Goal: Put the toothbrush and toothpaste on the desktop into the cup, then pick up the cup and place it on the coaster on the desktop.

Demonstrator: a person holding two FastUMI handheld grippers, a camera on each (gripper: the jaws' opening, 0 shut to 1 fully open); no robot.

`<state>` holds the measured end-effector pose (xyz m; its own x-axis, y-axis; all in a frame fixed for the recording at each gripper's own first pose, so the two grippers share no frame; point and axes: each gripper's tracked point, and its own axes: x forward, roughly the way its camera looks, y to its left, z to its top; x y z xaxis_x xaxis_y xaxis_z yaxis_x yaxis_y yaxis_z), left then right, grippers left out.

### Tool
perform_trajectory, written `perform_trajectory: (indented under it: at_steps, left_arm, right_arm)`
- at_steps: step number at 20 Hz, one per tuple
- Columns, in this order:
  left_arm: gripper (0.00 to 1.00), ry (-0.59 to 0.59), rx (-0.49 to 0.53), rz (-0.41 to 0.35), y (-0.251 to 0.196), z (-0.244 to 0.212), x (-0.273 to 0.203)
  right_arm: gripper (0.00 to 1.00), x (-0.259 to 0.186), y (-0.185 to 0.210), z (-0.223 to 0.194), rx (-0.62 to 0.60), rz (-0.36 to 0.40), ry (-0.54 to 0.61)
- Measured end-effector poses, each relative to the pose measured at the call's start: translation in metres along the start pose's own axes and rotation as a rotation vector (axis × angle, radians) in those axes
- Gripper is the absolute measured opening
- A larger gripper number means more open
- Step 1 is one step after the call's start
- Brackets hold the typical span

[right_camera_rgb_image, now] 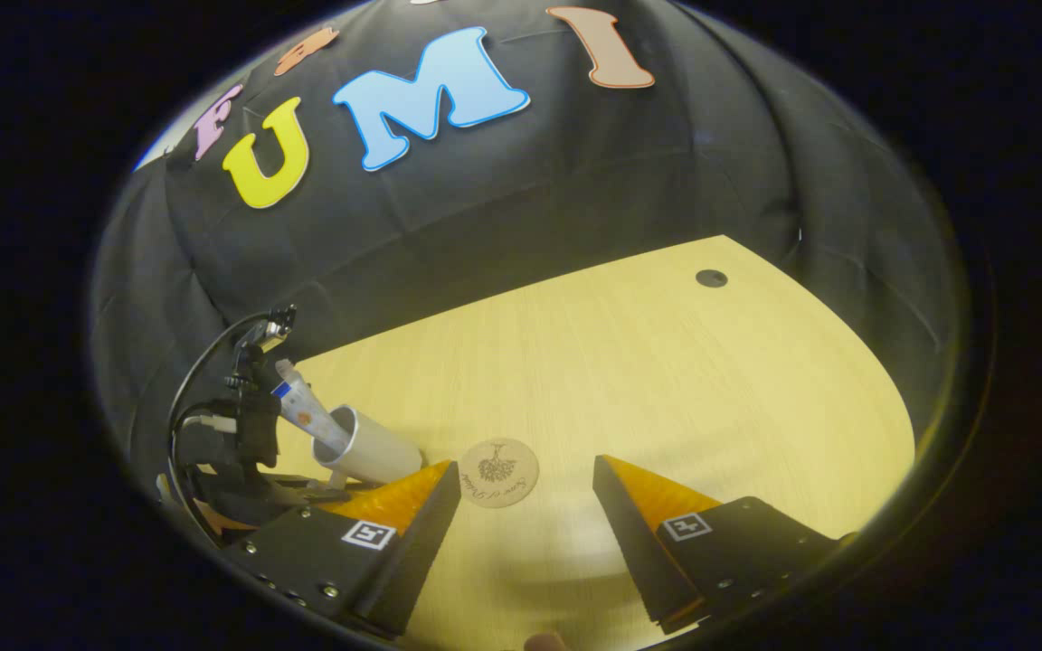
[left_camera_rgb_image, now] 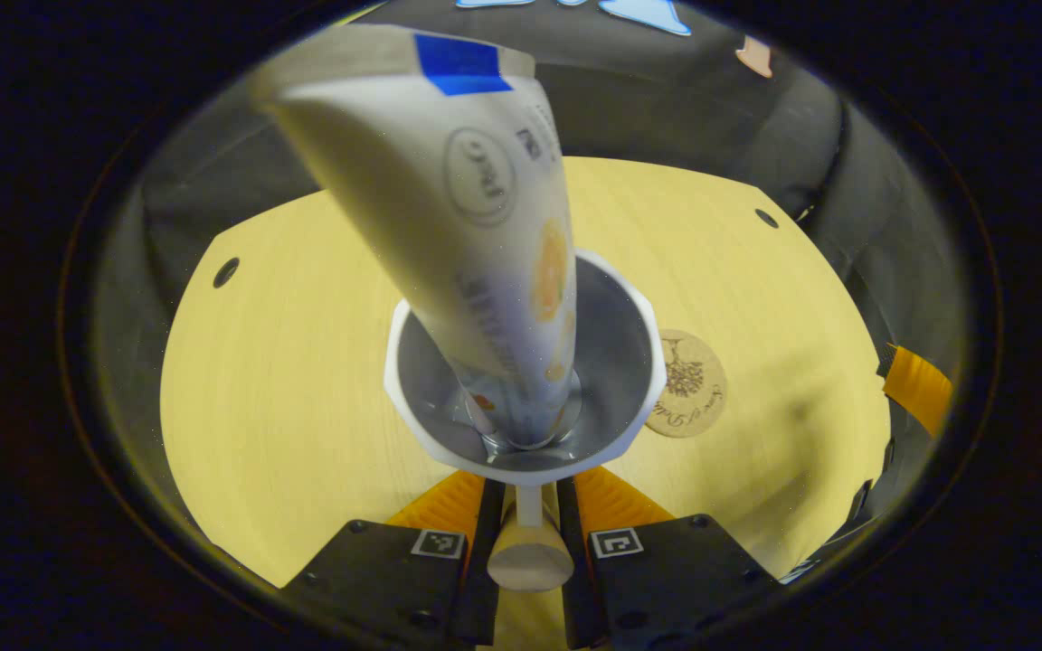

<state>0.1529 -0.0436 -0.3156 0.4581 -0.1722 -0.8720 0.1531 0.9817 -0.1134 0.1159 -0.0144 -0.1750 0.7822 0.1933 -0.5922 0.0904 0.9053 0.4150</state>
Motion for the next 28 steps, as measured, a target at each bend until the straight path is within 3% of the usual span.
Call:
perform_trajectory:
  at_steps: [5,13,21,22,23,27,28]
  left_arm:
    - [0.36,0.002,0.049,-0.056,-0.043,0.005,0.005]
    - [0.36,0.033,0.125,-0.102,-0.077,0.006,0.023]
    - [0.36,0.092,0.133,-0.089,-0.066,0.006,0.028]
    - [0.41,0.097,0.134,-0.085,-0.069,0.005,0.029]
    - [0.36,0.094,0.137,-0.079,-0.069,0.006,0.029]
    - [0.36,0.102,0.157,-0.055,-0.074,0.002,0.035]
    - [0.41,0.107,0.162,-0.047,-0.074,0.000,0.036]
  right_arm:
    - [0.91,-0.004,-0.007,-0.002,0.010,-0.009,0.001]
    - [0.91,-0.015,-0.031,-0.002,0.055,-0.039,-0.008]
    - [0.91,-0.022,-0.050,-0.004,0.105,-0.056,-0.004]
    - [0.91,-0.022,-0.050,-0.005,0.110,-0.056,-0.002]
    - [0.91,-0.023,-0.050,-0.005,0.113,-0.055,-0.002]
    - [0.91,-0.028,-0.049,-0.007,0.111,-0.054,0.000]
    - [0.91,-0.027,-0.049,-0.006,0.112,-0.053,0.001]
